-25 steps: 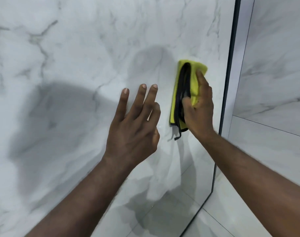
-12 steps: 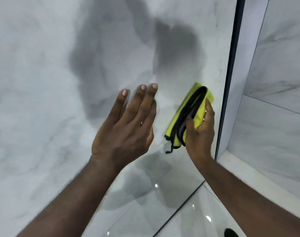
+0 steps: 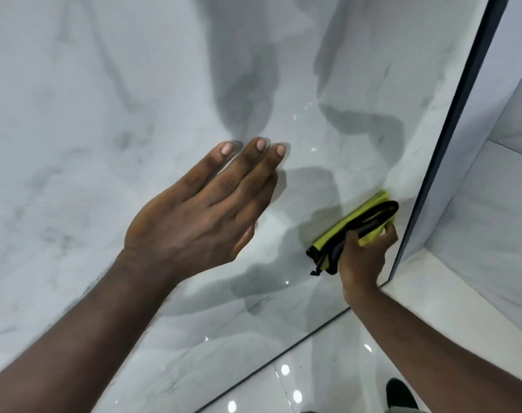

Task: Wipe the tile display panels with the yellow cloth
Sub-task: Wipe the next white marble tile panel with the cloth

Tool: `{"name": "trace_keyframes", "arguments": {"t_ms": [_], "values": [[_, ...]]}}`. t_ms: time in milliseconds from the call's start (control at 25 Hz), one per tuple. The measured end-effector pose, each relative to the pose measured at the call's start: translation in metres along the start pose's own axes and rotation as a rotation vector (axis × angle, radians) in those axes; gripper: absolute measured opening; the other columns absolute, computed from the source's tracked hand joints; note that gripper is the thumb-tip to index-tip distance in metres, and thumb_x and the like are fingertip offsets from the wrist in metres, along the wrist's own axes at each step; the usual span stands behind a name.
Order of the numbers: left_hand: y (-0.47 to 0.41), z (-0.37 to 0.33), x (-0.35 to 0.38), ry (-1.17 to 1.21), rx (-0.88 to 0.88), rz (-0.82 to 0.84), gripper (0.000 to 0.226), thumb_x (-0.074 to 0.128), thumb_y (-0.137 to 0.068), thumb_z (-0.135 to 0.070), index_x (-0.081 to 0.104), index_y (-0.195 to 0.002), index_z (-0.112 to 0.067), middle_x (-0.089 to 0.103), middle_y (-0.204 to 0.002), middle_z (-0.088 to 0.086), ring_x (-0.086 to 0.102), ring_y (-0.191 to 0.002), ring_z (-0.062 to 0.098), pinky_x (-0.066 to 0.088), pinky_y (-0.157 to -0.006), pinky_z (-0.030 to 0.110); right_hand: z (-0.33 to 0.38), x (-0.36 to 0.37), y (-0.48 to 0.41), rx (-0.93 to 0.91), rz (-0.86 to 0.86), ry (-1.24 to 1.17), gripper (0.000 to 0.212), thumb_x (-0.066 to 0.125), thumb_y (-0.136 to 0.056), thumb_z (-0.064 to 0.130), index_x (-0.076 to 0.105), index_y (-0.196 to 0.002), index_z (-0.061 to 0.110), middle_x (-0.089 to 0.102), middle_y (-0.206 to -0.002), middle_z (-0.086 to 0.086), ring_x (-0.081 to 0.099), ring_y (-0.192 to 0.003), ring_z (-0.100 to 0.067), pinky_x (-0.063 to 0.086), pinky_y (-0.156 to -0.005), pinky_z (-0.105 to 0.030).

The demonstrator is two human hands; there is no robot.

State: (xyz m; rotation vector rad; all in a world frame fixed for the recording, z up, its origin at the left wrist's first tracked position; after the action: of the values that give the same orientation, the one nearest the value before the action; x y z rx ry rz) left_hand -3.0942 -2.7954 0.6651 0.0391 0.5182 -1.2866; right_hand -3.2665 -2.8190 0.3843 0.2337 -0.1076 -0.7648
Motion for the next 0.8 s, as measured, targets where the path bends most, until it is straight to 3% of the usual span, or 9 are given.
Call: {"name": "trace_keyframes", "arguments": {"t_ms": [120,200,280,360,480,600,800], "values": [[0.0,-0.003,0.003,0.009,0.015,0.004,0.066,0.056,-0.105,-0.031,0.045,-0.16,0.004,0.035,-0.172,0.021,0.037,-0.159,0.035,0.038,-0.128,0.05,-0.015,0.0,-0.004,0.026,0.056,0.06,0.07,0.065,-0.096,0.018,0.029,-0.155,0.027,0.06,-0.125,-0.007,0.067,-0.091,-0.027,0.05,-0.073,-0.033],[0.0,-0.001,0.002,0.004,-0.001,-0.002,0.065,0.056,-0.106,-0.03,0.046,-0.159,0.004,0.036,-0.172,0.022,0.037,-0.159,0.035,0.038,-0.128,0.051,-0.025,-0.002,-0.008,0.156,0.089,0.038,0.066,0.066,-0.097,0.016,0.029,-0.151,0.024,0.059,-0.117,-0.009,0.061,-0.079,-0.017,0.044,-0.067,-0.032],[0.0,-0.001,0.003,0.018,0.004,0.002,0.064,0.054,-0.107,-0.029,0.045,-0.16,0.005,0.035,-0.172,0.022,0.036,-0.16,0.036,0.037,-0.129,0.051,-0.032,-0.003,-0.011,0.227,0.105,0.026,0.059,0.063,-0.1,0.015,0.03,-0.148,0.022,0.06,-0.114,-0.009,0.056,-0.079,-0.01,0.043,-0.072,-0.032],[-0.001,-0.001,0.005,0.031,0.007,-0.006,0.061,0.052,-0.108,-0.027,0.046,-0.159,0.005,0.037,-0.171,0.023,0.037,-0.159,0.036,0.036,-0.129,0.052,-0.032,0.0,-0.019,0.176,0.126,0.072,0.056,0.061,-0.099,0.014,0.03,-0.146,0.021,0.059,-0.104,-0.004,0.057,-0.077,-0.011,0.043,-0.067,-0.032],[0.001,0.0,0.001,0.054,-0.005,-0.036,0.057,0.053,-0.108,-0.024,0.049,-0.157,0.006,0.041,-0.168,0.024,0.04,-0.157,0.037,0.038,-0.128,0.053,-0.037,-0.002,-0.022,0.271,0.102,0.009,0.058,0.062,-0.099,0.015,0.029,-0.146,0.022,0.06,-0.114,-0.008,0.055,-0.082,-0.011,0.044,-0.07,-0.03],[0.001,0.0,0.003,0.081,0.002,-0.045,0.056,0.052,-0.108,-0.022,0.049,-0.157,0.007,0.042,-0.167,0.025,0.041,-0.156,0.039,0.04,-0.126,0.053,-0.034,-0.003,-0.025,0.215,0.062,0.003,0.058,0.063,-0.099,0.014,0.032,-0.149,0.02,0.056,-0.104,0.007,0.056,-0.083,-0.003,0.044,-0.069,-0.024],[0.002,0.0,-0.002,0.112,-0.009,-0.07,0.052,0.052,-0.108,-0.018,0.051,-0.154,0.007,0.045,-0.165,0.025,0.043,-0.155,0.039,0.042,-0.124,0.054,-0.041,-0.001,-0.017,0.271,0.053,-0.054,0.061,0.06,-0.102,0.013,0.031,-0.155,0.023,0.059,-0.11,0.005,0.062,-0.095,-0.008,0.046,-0.069,-0.021]]}}
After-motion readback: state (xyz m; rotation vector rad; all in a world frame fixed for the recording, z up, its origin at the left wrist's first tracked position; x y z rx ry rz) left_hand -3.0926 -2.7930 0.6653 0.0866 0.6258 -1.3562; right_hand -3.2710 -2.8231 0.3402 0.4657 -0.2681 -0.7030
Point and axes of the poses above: each hand's wrist, its own y-axis away from the middle knuckle, its own x-axis out of the palm, z = x × y, the point moved 10 cm from there along -y, towards the middle knuckle
